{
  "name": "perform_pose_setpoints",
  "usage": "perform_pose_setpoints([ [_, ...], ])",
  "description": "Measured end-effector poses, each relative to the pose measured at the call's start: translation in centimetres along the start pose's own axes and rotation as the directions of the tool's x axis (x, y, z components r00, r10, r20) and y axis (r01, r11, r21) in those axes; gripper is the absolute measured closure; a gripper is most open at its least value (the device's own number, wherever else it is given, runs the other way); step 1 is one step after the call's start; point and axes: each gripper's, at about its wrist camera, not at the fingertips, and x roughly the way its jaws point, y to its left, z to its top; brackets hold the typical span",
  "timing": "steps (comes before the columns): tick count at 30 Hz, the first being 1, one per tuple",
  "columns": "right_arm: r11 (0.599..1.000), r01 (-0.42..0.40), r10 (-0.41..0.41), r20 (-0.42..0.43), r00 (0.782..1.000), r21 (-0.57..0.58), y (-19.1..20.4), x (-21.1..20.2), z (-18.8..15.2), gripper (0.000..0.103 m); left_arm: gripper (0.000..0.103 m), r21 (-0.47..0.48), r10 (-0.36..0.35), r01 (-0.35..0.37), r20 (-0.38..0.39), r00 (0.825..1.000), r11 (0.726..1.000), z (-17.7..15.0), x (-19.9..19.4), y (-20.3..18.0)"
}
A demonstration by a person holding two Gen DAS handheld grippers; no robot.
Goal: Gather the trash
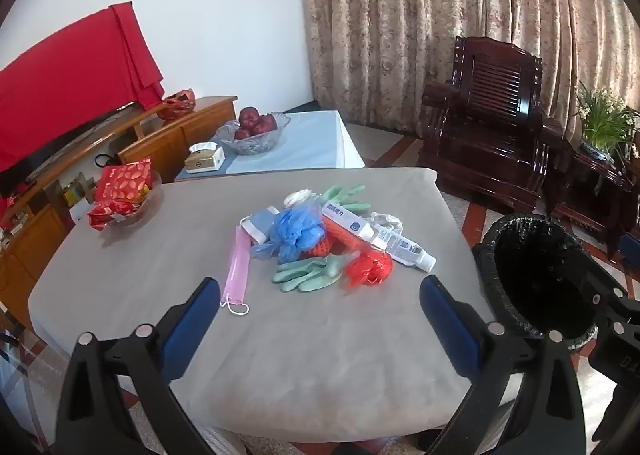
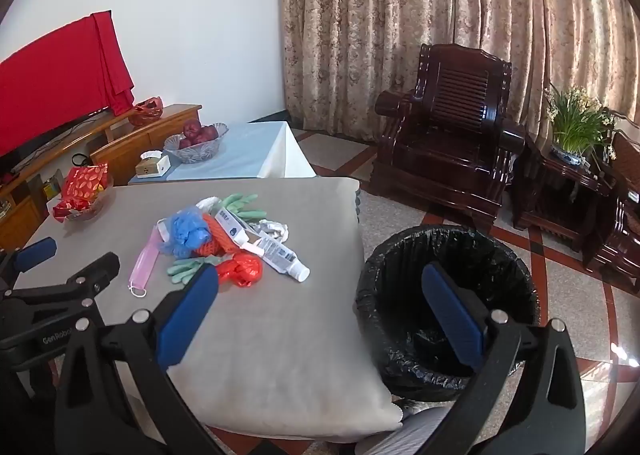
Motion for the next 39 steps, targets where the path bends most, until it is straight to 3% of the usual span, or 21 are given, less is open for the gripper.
perform_pose_setpoints([
  [39, 1.0, 0.004, -0.004, 0.001, 1.0, -0.001, -0.45, -0.42, 0.22, 0.005, 0.006, -0.002, 0.004, -0.004, 0.001, 1.0, 1.0, -0.21, 0.36, 0.0],
])
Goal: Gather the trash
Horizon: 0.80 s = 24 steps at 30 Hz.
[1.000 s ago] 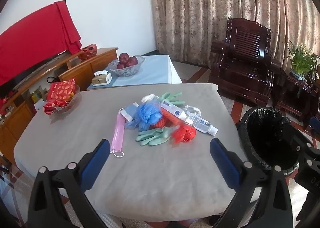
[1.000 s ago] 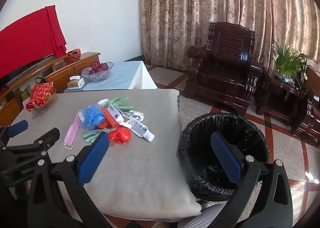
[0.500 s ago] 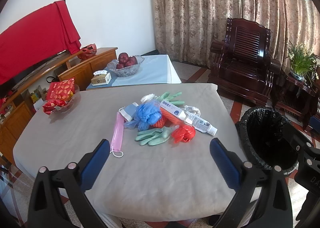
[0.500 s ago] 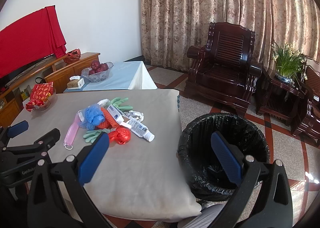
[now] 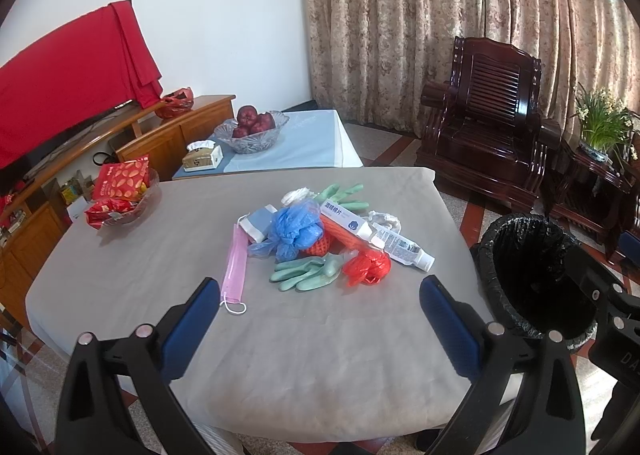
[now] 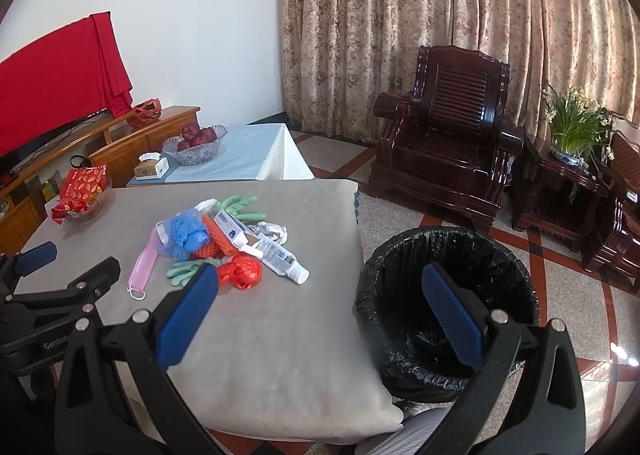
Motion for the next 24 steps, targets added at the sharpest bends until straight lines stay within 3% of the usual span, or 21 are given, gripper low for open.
perform_pose_setpoints([
  [24, 1.0, 0.0, 0.0, 0.003, 1.0, 0.002, -0.41, -0.38, 0.38, 0.005, 0.006, -0.003, 0.0, 0.0, 0.0, 1.0, 1.0, -0.19, 0.02, 0.01],
])
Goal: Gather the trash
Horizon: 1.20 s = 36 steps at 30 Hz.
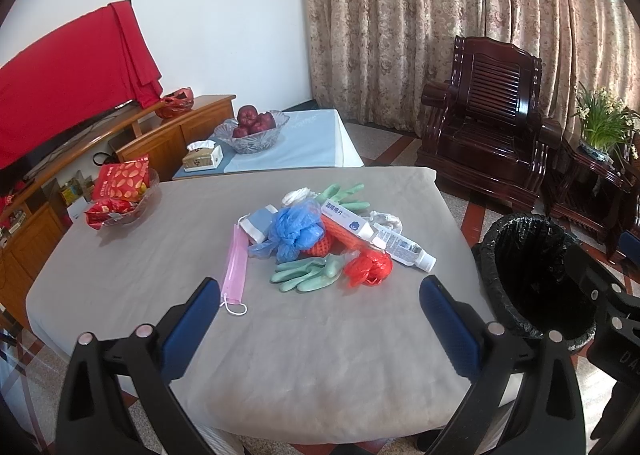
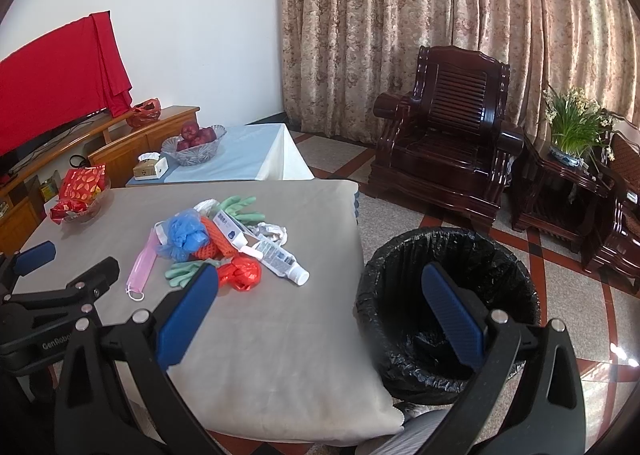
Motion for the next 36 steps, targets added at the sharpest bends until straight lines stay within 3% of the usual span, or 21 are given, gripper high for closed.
perform_pose_setpoints([
  [31, 1.0, -0.005, 0.005, -0.017, 1.0, -0.014, 0.4, 1.5, -0.3, 0.005, 0.006, -0.016, -0.003, 0.002, -0.027, 1.0, 1.0, 0.1, 2.1, 0.7],
  [36, 0.999, -0.029, 0.028, -0.032, 0.999, -0.032, 0.9, 3.7, -0.3, 0.013, 0.006, -0.069, 0.017, -0.019, -0.035, 0.999, 0.997, -0.3, 4.3, 3.2],
])
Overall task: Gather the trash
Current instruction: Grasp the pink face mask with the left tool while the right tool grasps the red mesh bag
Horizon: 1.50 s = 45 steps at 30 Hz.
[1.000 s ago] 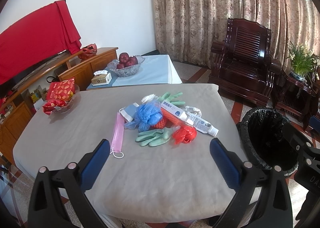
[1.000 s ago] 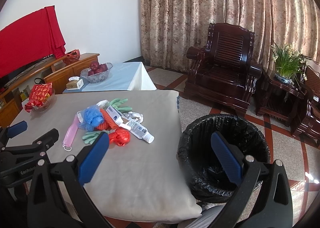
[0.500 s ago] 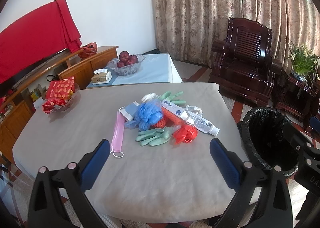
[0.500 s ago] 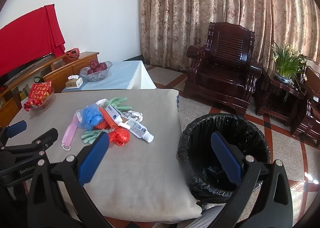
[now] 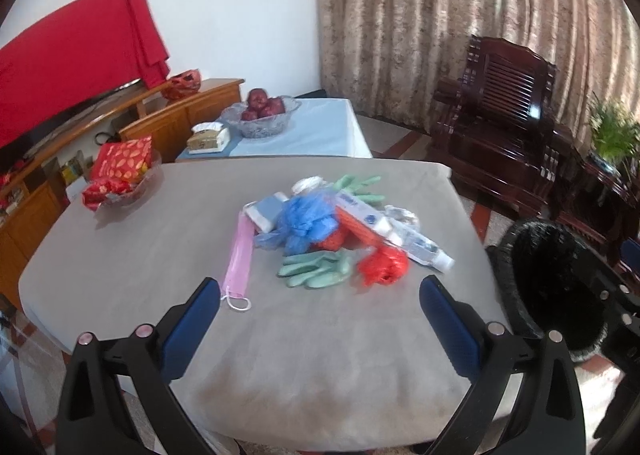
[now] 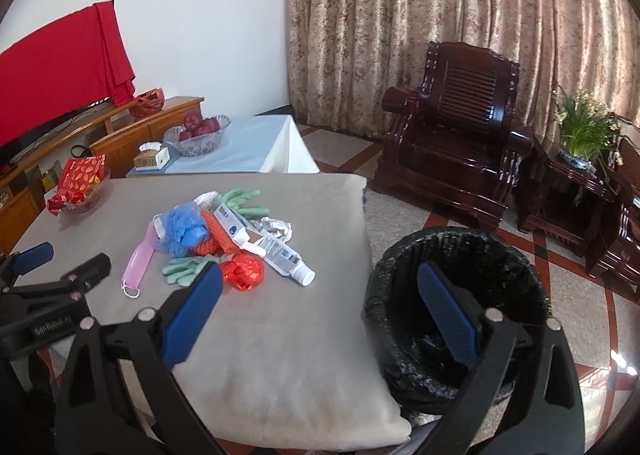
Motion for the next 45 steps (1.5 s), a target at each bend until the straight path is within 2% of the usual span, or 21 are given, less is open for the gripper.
perform_pose_setpoints([
  [2, 1.0, -0.025, 0.025, -0.015, 1.0, -0.009, 0.5, 1.5, -0.1, 0.021, 0.006, -0.015, 0.01, -0.01, -0.012, 1.0, 1.0, -0.3, 1.6, 1.4],
  [4, 0.998, -0.054, 0.053, -0.038, 0.998, -0.02, 1.1, 3.2, -0.2, 0.027, 0.006, -0.04, -0.009, 0.008, -0.026, 1.0, 0.999, -0.8, 3.6, 3.1],
  [7, 0.995, -0.097, 0.094, -0.062, 0.994, -0.035, 2.3, 6.4, -0.3, 0.041, 0.006, -0.106, -0.02, 0.02, 0.003, 1.0, 0.994, -1.9, 6.3, 6.1],
  [9, 0.991, -0.126, 0.122, -0.094, 0.988, -0.038, 3.3, 9.4, -0.7, 0.053, 0.006, -0.114, 0.001, -0.002, -0.01, 1.0, 0.993, -2.4, 7.9, 7.1],
  [11, 0.988, -0.153, 0.15, -0.113, 0.982, -0.023, 4.2, 12.0, -1.1, 0.059, 0.012, -0.096, 0.045, -0.05, -0.047, 0.998, 0.994, -2.8, 10.1, 7.8],
  [17, 0.984, -0.176, 0.166, -0.185, 0.969, -0.038, 7.7, 19.7, -3.2, 0.06, 0.015, -0.09, 0.108, -0.118, -0.111, 0.988, 0.989, -3.8, 14.6, 9.3],
  [20, 0.986, -0.161, 0.149, -0.23, 0.962, -0.034, 8.7, 23.6, -3.9, 0.048, 0.015, -0.081, 0.123, -0.134, -0.126, 0.984, 0.988, -4.0, 16.1, 9.5],
  [22, 0.987, -0.152, 0.134, -0.262, 0.956, -0.052, 9.2, 25.4, -4.2, 0.047, 0.014, -0.068, 0.128, -0.138, -0.132, 0.983, 0.988, -4.0, 16.9, 9.6],
  [24, 0.983, -0.176, 0.155, -0.285, 0.946, -0.051, 9.5, 26.7, -4.5, 0.047, 0.014, -0.055, 0.131, -0.14, -0.139, 0.982, 0.989, -4.0, 17.5, 9.5],
  [25, 0.978, -0.204, 0.181, -0.293, 0.939, -0.049, 9.7, 26.9, -4.6, 0.051, 0.014, -0.048, 0.13, -0.138, -0.144, 0.981, 0.989, -4.0, 17.9, 9.3],
  [26, 0.969, -0.245, 0.221, -0.302, 0.927, -0.043, 9.9, 27.0, -4.6, 0.065, 0.014, -0.042, 0.126, -0.134, -0.148, 0.981, 0.99, -4.0, 18.1, 9.1],
  [27, 0.96, -0.279, 0.255, -0.315, 0.914, -0.033, 10.0, 27.1, -4.7, 0.066, 0.014, -0.038, 0.123, -0.13, -0.15, 0.981, 0.991, -4.0, 18.3, 8.9],
  [31, 0.938, -0.346, 0.33, -0.325, 0.886, 0.008, 9.4, 26.0, -4.8, 0.072, 0.014, -0.018, 0.101, -0.104, -0.149, 0.984, 0.994, -3.9, 18.8, 7.8],
  [34, 0.937, -0.35, 0.338, -0.291, 0.895, 0.009, 8.5, 23.7, -4.6, 0.073, 0.014, -0.002, 0.116, -0.118, -0.142, 0.983, 0.993, -3.9, 19.0, 7.7],
  [37, 0.94, -0.342, 0.328, -0.278, 0.903, 0.0, 8.2, 22.1, -4.7, 0.072, 0.015, -0.025, 0.149, -0.154, -0.153, 0.977, 0.988, -3.9, 19.8, 8.8],
  [40, 0.948, -0.317, 0.299, -0.273, 0.914, -0.022, 8.0, 21.4, -5.0, 0.072, 0.024, -0.045, 0.169, -0.178, -0.163, 0.972, 0.983, -3.3, 20.9, 9.9],
  [45, 0.951, -0.31, 0.293, -0.28, 0.914, -0.017, 8.1, 21.8, -5.0, 0.071, 0.036, -0.021, 0.19, -0.197, -0.182, 0.965, 0.98, -2.3, 24.0, 10.4],
])
